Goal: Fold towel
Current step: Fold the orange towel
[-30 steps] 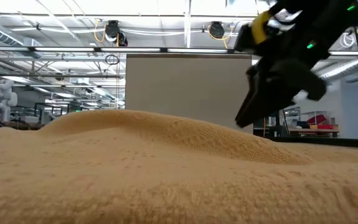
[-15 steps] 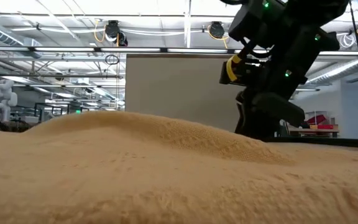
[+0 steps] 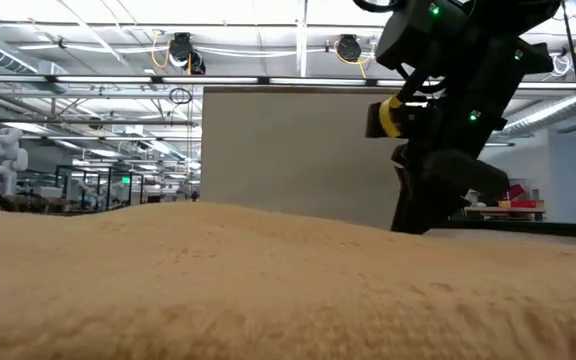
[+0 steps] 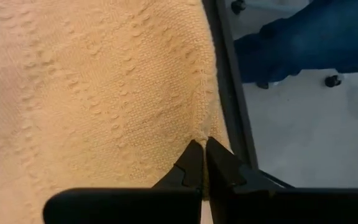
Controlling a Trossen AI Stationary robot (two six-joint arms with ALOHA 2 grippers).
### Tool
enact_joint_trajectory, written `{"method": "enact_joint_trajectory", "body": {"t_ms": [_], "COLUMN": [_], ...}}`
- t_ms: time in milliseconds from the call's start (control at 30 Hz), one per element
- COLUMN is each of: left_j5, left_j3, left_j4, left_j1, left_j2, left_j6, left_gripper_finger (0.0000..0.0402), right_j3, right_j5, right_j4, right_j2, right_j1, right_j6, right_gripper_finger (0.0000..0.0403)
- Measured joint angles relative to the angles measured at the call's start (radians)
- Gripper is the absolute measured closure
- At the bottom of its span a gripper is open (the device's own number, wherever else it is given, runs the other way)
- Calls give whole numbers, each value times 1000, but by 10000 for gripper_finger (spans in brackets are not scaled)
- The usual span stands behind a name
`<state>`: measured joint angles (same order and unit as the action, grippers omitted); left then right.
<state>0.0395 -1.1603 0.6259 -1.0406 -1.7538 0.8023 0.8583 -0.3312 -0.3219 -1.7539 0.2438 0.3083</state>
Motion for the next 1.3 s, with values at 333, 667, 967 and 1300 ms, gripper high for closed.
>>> {"method": "enact_joint_trajectory", "body": {"t_ms": [333, 667, 967, 1300], "left_j5": [2, 13, 26, 28], "left_j3": [0, 1, 1, 1], "left_j4": [36, 39, 39, 39], "left_j1": [9, 23, 33, 39], "left_j2": [-1, -1, -2, -2], "left_j6": [-3, -16, -25, -19], "left_gripper_finger": [400, 400, 400, 399], "right_j3": [-4, -3, 0, 93], "right_j5": [49, 74, -57, -60], "right_j4": [-11, 173, 333, 313], "right_j2": [196, 213, 103, -36], "right_j1": [169, 467, 631, 637], "right_j6": [-6, 126, 181, 179], "right_gripper_finger": [291, 291, 288, 195]}}
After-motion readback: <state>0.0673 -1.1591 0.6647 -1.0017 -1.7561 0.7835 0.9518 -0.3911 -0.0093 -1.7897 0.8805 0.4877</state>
